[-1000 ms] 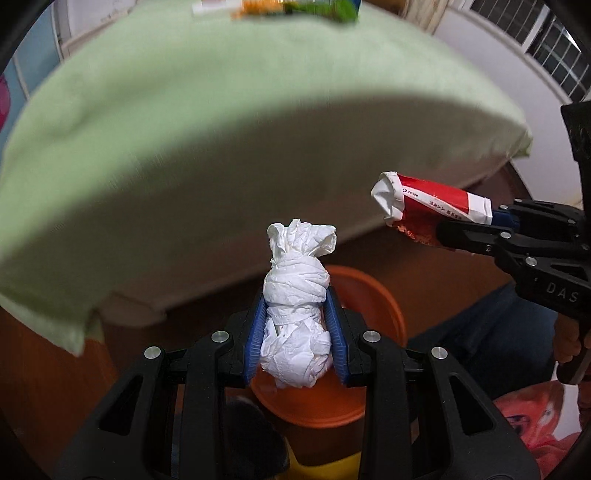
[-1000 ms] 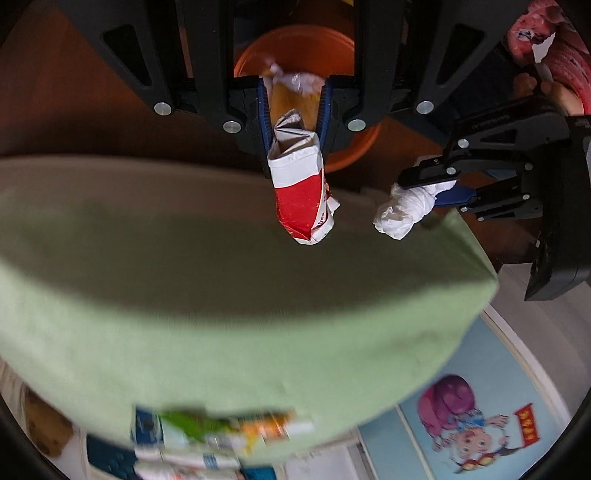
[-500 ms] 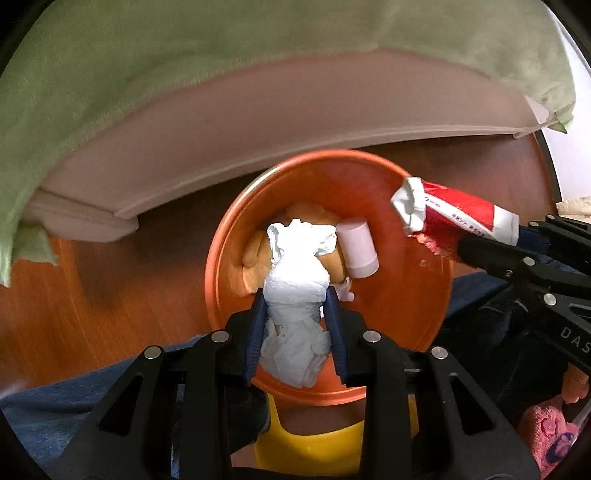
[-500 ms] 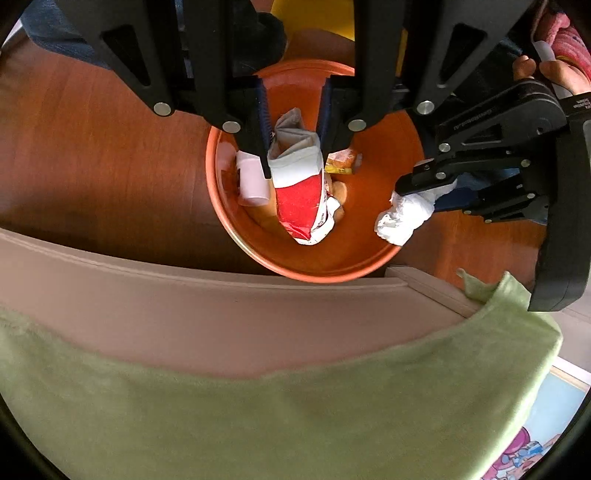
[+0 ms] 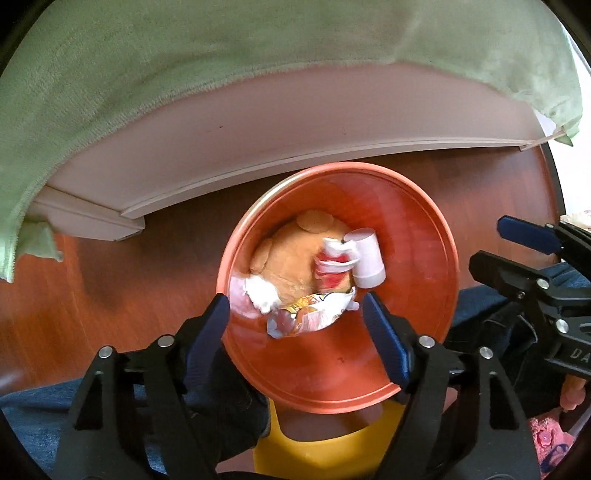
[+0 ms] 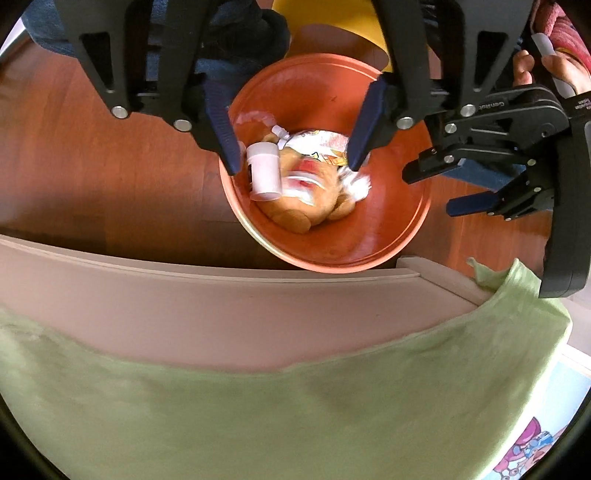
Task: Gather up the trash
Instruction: 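Move both tools over the orange bucket and release tissue and wrapper, then grasp the yellow-green chip bag with the right tool and lift it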
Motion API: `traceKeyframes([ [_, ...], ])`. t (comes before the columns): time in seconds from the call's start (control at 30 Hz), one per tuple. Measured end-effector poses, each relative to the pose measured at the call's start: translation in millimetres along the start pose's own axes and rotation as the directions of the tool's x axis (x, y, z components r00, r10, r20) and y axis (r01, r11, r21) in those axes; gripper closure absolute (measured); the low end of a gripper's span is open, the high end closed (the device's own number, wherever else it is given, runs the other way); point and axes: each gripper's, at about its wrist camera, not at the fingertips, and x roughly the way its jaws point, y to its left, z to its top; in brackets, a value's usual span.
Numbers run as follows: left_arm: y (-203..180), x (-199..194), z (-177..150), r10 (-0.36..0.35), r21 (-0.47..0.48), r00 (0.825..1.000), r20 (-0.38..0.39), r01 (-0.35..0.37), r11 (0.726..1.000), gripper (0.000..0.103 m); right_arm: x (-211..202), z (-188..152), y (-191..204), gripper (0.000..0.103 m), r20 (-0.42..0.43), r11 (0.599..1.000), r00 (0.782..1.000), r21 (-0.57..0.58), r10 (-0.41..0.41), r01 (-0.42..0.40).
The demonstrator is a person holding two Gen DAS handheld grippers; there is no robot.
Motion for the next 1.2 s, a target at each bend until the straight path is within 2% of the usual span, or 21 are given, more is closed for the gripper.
traceKeyframes([
  [0.17, -1, -2, -1, 0.013, 0.008, 1.0, 0.005, -0.013, 1.0, 0.029, 2, 0, 1, 0.037, 0.007, 1.0, 1.0, 0.011, 0.001, -0.001],
  [0.4, -1, -6, 0, 0.012, -0.002, 1.0, 0.008, -0.012, 1.0, 0.029, -3, -1, -6, 0.037, 0.018, 1.0, 1.0, 0.024, 0.007, -0.008],
  [0.6, -7, -13, -2, 0.032, 0.025, 0.999, 0.027, -0.033, 0.999, 0.029, -13, -1, -13, 0.037, 0.043, 0.999, 0.999, 0.03, 0.011, -0.013],
  [0.87, -11, -49, 4, 0.042, 0.049, 0.991, 0.123, -0.049, 0.998, 0.029, -47, 8, -11, 0.037, 0.139, 1.0, 0.99, 0.011, 0.016, -0.018],
  [1.0, -11, -78, 10, 0.034, 0.052, 0.979, 0.199, -0.046, 0.998, 0.029, -86, 22, -6, 0.037, 0.245, 0.999, 0.969, -0.03, 0.038, -0.032],
  [1.1, -11, -101, 14, 0.026, 0.051, 0.968, 0.251, -0.04, 0.998, 0.028, -120, 39, 0, 0.034, 0.335, 0.997, 0.941, -0.066, 0.057, -0.038],
  [1.13, -11, -106, 15, 0.018, 0.05, 0.965, 0.263, -0.032, 0.998, 0.024, -135, 50, 3, 0.034, 0.379, 0.996, 0.924, -0.087, 0.051, -0.019],
  [1.2, -11, -120, 17, 0.004, 0.049, 0.955, 0.295, -0.02, 0.999, 0.023, -155, 69, 6, 0.034, 0.439, 0.993, 0.898, -0.115, 0.033, 0.02],
])
